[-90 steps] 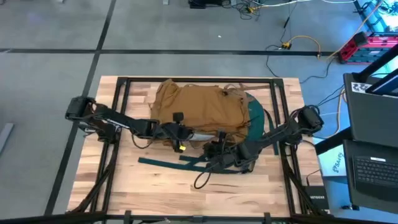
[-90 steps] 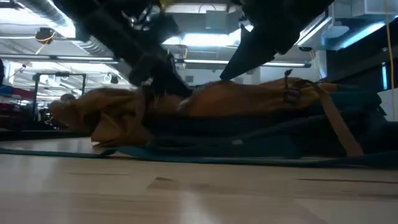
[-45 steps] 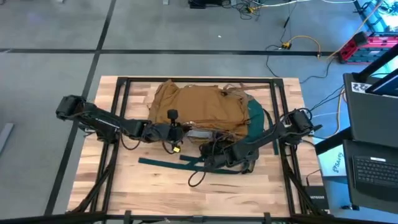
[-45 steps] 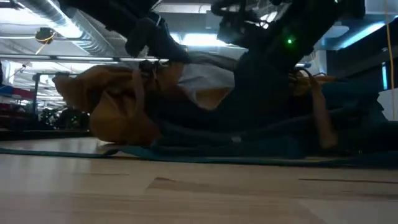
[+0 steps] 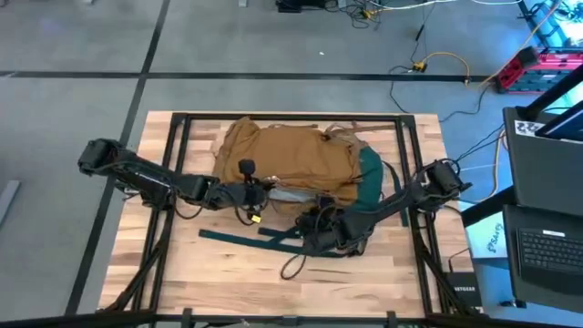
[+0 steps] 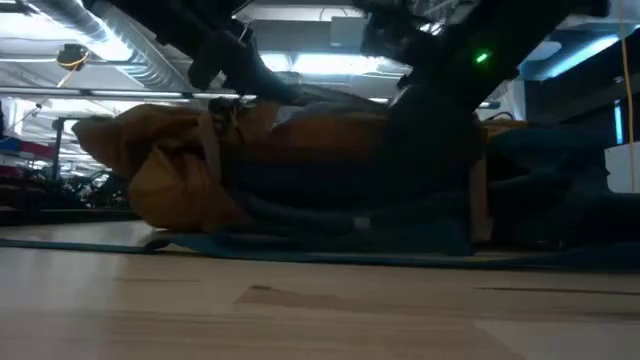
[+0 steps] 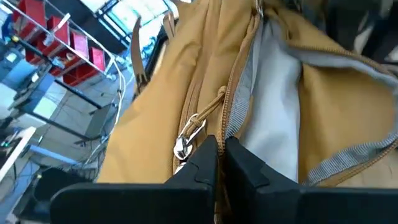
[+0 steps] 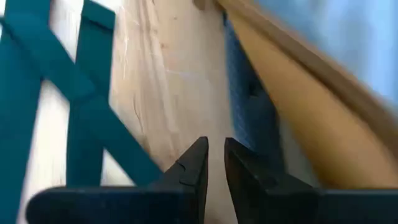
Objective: Unpack backpack
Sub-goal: Open the brown backpack
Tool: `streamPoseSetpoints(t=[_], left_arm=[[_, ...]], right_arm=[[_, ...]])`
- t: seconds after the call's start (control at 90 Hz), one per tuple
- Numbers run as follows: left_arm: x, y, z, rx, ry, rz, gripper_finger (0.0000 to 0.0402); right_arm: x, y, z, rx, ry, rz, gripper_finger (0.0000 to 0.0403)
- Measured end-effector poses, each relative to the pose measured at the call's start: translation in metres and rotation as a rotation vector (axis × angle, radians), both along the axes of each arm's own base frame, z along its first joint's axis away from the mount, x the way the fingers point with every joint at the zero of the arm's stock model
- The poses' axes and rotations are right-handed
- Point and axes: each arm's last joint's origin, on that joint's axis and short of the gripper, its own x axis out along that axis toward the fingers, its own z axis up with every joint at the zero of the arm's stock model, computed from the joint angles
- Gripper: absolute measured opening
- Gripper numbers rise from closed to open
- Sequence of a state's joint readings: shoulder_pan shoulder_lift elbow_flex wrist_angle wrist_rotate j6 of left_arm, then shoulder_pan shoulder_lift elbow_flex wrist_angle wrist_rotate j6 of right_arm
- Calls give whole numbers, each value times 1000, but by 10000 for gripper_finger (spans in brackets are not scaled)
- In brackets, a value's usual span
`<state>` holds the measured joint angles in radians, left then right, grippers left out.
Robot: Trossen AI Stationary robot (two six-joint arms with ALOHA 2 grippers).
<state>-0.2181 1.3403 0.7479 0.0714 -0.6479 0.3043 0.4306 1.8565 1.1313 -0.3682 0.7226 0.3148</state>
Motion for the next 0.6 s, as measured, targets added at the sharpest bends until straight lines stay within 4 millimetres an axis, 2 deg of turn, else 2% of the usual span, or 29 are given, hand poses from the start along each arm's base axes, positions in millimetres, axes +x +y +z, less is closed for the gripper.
streamPoseSetpoints(t=[0.367,0.6], left_arm=[[-16,-20,-16,-64,107,25,0],[-36,-33,-44,-110,124,41,0]], right_arm=[[-41,17,45,-131,-96,-57,40],[-53,9,48,-140,-65,-131,40]])
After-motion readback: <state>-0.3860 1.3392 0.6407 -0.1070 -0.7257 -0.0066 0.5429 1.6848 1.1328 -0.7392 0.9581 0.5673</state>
